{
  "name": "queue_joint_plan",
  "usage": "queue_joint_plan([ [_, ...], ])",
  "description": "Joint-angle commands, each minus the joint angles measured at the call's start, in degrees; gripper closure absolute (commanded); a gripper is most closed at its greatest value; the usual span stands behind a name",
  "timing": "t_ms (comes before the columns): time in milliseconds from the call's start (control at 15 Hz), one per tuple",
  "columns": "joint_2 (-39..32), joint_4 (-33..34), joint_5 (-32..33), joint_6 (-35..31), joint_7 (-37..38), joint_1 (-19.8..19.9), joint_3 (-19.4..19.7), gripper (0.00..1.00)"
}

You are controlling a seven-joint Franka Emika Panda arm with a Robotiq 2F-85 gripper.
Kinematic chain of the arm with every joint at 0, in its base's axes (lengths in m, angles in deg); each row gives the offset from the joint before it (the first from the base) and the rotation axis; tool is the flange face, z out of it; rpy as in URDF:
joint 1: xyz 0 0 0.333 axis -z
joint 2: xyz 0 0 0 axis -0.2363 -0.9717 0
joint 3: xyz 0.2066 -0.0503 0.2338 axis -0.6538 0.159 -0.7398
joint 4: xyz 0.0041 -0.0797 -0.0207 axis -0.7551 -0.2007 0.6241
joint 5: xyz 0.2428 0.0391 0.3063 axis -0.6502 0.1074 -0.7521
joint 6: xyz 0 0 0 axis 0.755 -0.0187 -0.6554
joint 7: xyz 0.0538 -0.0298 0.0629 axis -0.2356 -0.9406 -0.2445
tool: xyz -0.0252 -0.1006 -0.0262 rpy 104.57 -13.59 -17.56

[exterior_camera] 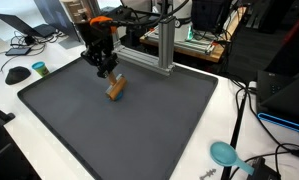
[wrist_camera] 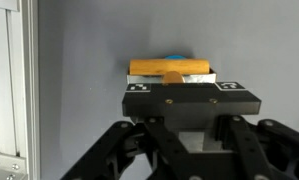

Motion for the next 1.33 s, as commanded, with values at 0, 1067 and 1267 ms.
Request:
queue_joint_plan([
  [0,-2.7,2.3,1.7,-0.4,4.1,-0.7,1.3,0.78],
  [1067,-6.2,1.7,-9.5,-5.0,-8.1,3.5,-2.5,0.78],
  [1267,-6.1,1.4,-12.5,-4.7,-11.6,4.6,-3.0,0.78],
])
